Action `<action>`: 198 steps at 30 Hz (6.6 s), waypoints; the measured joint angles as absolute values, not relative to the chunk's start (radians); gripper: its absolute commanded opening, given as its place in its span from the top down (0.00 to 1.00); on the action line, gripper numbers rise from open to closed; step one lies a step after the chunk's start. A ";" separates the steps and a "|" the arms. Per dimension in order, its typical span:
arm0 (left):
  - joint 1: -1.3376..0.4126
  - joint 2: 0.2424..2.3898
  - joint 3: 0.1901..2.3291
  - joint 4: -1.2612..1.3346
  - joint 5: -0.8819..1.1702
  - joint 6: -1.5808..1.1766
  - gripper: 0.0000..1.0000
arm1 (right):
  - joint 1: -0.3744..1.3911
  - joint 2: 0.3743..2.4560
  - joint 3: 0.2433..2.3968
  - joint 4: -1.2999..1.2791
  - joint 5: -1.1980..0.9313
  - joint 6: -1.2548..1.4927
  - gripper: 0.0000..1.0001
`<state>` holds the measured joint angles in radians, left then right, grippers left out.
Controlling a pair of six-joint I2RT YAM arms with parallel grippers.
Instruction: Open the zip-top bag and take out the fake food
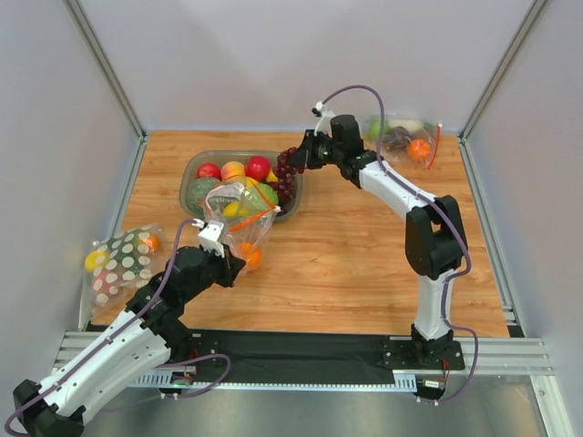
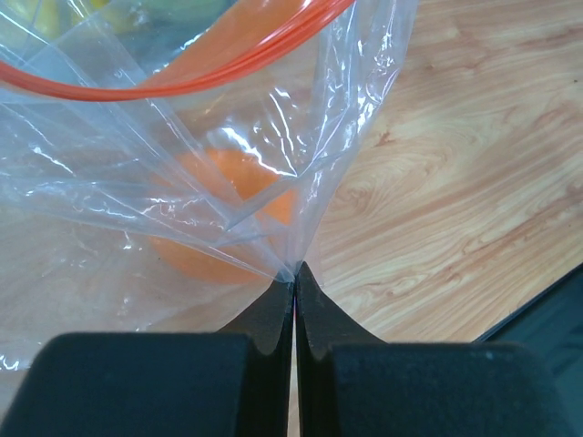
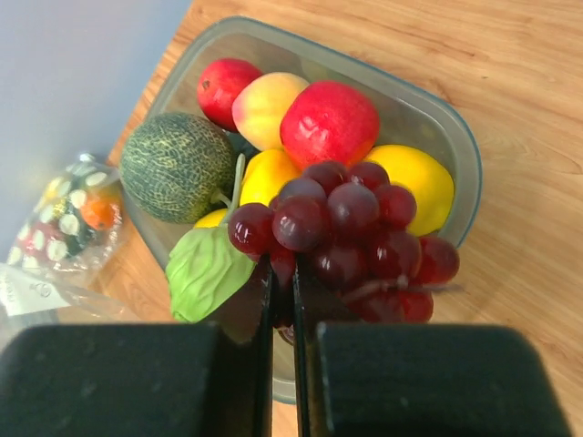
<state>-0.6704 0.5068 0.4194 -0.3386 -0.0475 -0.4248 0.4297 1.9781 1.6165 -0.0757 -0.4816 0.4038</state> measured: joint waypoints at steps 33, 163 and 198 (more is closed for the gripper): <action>-0.670 0.539 0.419 -0.302 0.027 -0.413 1.00 | 0.555 2.010 1.713 -0.246 -0.376 0.220 0.32; -0.752 1.047 0.474 -0.137 -0.049 -0.309 1.00 | 0.834 1.481 1.092 -0.369 -0.335 0.287 0.99; -0.752 1.091 0.540 -0.032 0.120 -0.306 1.00 | 0.715 1.357 0.849 0.452 -0.949 0.839 0.95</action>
